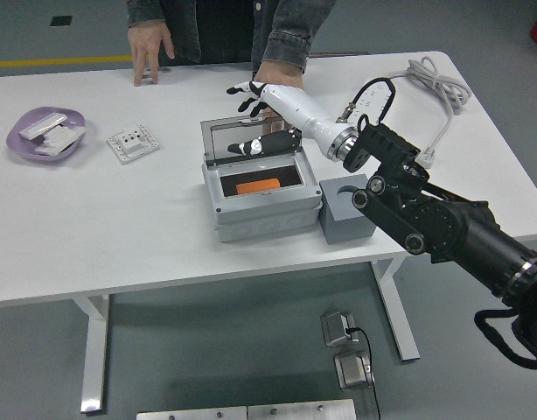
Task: Pick up the cylinder from the cube,place it in the box,flap close box
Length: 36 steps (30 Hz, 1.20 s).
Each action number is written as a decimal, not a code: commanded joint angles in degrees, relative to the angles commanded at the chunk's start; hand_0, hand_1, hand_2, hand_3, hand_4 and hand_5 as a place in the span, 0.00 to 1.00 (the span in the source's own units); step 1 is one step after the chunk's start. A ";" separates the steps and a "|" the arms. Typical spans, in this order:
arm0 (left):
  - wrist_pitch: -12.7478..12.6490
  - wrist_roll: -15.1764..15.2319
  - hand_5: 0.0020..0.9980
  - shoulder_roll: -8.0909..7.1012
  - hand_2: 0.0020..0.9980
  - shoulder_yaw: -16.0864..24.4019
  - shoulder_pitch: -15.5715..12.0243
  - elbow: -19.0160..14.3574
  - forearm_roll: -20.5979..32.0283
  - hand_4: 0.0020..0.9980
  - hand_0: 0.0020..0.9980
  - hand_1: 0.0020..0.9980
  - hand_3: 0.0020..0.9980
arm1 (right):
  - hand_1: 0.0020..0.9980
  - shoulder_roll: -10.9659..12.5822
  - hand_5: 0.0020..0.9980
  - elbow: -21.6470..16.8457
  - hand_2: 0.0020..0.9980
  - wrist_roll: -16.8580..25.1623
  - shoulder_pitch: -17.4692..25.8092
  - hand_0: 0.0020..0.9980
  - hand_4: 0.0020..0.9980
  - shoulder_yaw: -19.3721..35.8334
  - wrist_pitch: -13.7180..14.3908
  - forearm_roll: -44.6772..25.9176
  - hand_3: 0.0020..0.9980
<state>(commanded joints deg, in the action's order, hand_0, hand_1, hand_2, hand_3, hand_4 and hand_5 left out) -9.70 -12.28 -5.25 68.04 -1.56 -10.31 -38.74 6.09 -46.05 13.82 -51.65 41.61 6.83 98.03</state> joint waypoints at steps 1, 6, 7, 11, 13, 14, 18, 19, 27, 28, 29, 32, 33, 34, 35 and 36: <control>0.00 -0.02 0.18 -0.09 0.58 0.00 0.07 0.00 -0.06 0.66 0.66 0.65 0.67 | 0.56 -0.14 0.44 1.25 0.65 0.01 -0.70 0.66 0.95 0.27 -0.23 -0.31 0.81; 0.03 -0.09 0.18 -0.35 0.58 0.05 0.37 0.00 -0.37 0.66 0.66 0.65 0.66 | 0.54 -1.16 0.44 6.91 0.63 0.28 -2.91 0.65 0.95 1.03 -0.81 -1.46 0.79; 0.05 -0.10 0.18 -0.39 0.58 0.09 0.44 0.00 -0.46 0.66 0.66 0.65 0.66 | 0.54 -1.41 0.44 8.12 0.63 0.35 -3.22 0.65 0.95 1.08 -0.86 -1.60 0.79; 0.11 -0.10 0.18 -0.50 0.58 0.47 0.75 0.00 -1.09 0.66 0.66 0.65 0.66 | 0.54 -2.41 0.44 12.51 0.63 0.79 -3.80 0.65 0.95 0.65 -0.88 -2.20 0.79; 0.16 -0.03 0.18 -0.49 0.58 0.61 0.80 0.00 -1.28 0.66 0.66 0.65 0.66 | 0.57 -2.63 0.44 13.74 0.63 0.93 -3.51 0.66 0.95 -0.15 -0.76 -2.54 0.79; 0.17 -0.01 0.18 -0.47 0.58 0.62 0.79 0.00 -1.30 0.66 0.66 0.65 0.66 | 0.57 -2.64 0.44 13.89 0.63 0.95 -3.35 0.66 0.95 -0.56 -0.72 -2.67 0.79; 0.17 0.00 0.18 -0.33 0.57 0.56 0.65 0.00 -1.15 0.66 0.66 0.65 0.66 | 0.58 -2.17 0.45 12.65 0.63 0.91 -2.53 0.67 0.95 -2.69 -0.38 -3.02 0.79; 0.17 0.01 0.18 -0.30 0.57 0.53 0.61 0.00 -1.08 0.66 0.66 0.65 0.66 | 0.58 -2.01 0.45 12.21 0.63 0.88 -2.39 0.67 0.95 -3.07 -0.29 -3.05 0.79; 0.38 0.52 0.18 -0.11 0.57 0.82 0.52 0.00 -1.08 0.66 0.66 0.65 0.66 | 0.58 0.54 0.46 5.24 0.63 -0.28 -2.02 0.67 0.95 -6.21 0.60 0.26 0.79; 0.45 0.67 0.18 -0.08 0.57 0.93 0.52 0.00 -1.17 0.66 0.66 0.65 0.66 | 0.58 0.87 0.46 4.40 0.63 -0.45 -1.97 0.67 0.95 -6.68 0.66 0.72 0.79; 0.57 0.86 0.18 -0.04 0.57 1.04 0.52 0.00 -1.28 0.66 0.66 0.65 0.66 | 0.58 1.26 0.46 3.45 0.63 -0.71 -1.87 0.67 0.95 -7.22 0.68 1.30 0.79; 0.84 1.33 0.18 0.06 0.57 1.23 0.51 0.00 -1.42 0.66 0.66 0.65 0.66 | 0.59 2.26 0.46 1.29 0.63 -1.54 -1.32 0.68 0.95 -8.53 0.42 2.60 0.79; 0.93 1.49 0.18 0.09 0.57 1.24 0.48 0.00 -1.43 0.66 0.66 0.65 0.66 | 0.59 2.58 0.46 0.72 0.63 -1.78 -1.10 0.68 0.95 -8.92 0.31 2.85 0.79; 1.03 1.65 0.18 0.12 0.57 1.23 0.44 0.00 -1.41 0.66 0.66 0.65 0.66 | 0.59 2.92 0.46 0.16 0.63 -2.00 -0.86 0.68 0.95 -9.31 0.18 3.08 0.79; 1.13 1.83 0.18 0.15 0.57 1.22 0.39 0.00 -1.37 0.66 0.66 0.65 0.66 | 0.59 3.43 0.46 -0.58 0.63 -2.30 -0.47 0.68 0.95 -9.81 0.02 3.28 0.79; 1.16 1.89 0.18 0.16 0.57 1.20 0.35 0.00 -1.32 0.66 0.66 0.65 0.66 | 0.58 3.69 0.46 -0.93 0.63 -2.44 -0.27 0.68 0.94 -10.04 -0.06 3.37 0.79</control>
<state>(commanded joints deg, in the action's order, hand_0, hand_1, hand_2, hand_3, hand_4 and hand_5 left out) -8.54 -10.38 -5.08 69.25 -1.21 -10.31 -40.06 9.78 -46.99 11.38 -51.91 31.57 6.77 101.40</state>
